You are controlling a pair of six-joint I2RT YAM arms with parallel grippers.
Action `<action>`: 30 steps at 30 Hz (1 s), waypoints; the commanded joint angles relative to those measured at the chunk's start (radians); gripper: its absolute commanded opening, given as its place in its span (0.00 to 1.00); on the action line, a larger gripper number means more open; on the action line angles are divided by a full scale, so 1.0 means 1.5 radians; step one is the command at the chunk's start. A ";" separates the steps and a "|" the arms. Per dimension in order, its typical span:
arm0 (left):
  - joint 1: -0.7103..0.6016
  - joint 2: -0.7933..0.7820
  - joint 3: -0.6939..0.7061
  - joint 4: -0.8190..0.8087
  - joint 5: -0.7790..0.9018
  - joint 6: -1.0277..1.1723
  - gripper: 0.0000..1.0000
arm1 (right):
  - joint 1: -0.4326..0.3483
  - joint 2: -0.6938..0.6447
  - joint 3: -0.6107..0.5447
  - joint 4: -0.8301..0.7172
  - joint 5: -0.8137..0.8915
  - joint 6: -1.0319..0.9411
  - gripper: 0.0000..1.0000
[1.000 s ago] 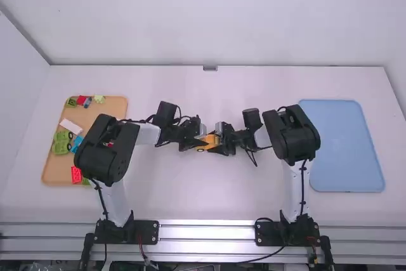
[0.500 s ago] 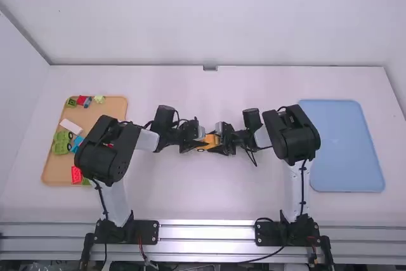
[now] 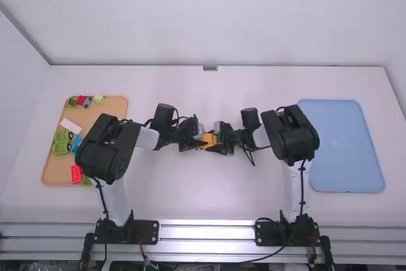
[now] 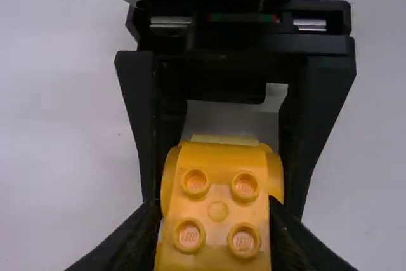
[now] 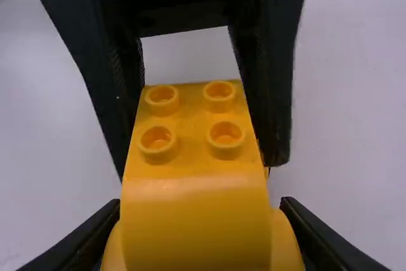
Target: Assemble lego blocks to make yellow taxi
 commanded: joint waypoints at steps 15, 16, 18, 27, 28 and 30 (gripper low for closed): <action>0.171 -0.243 0.008 -0.110 0.107 -0.007 0.99 | -0.052 -0.025 0.002 -0.013 0.046 0.119 0.59; 0.187 -0.262 0.008 -0.123 0.104 -0.008 0.99 | -0.066 -0.049 0.001 -0.021 0.060 0.147 0.57; 0.201 -0.281 0.008 -0.133 0.086 -0.024 0.99 | -0.085 -0.083 -0.001 -0.053 0.079 0.144 0.56; 0.211 -0.306 0.008 -0.113 -0.233 -0.196 0.99 | -0.231 -0.354 0.000 -0.305 0.444 0.120 0.52; 0.213 -0.306 0.008 -0.112 -0.285 -0.221 0.99 | -0.269 -0.389 -0.001 -0.314 0.513 0.148 0.51; 0.211 -0.306 0.008 -0.112 -0.314 -0.233 0.99 | -0.298 -0.407 -0.001 -0.315 0.553 0.172 0.51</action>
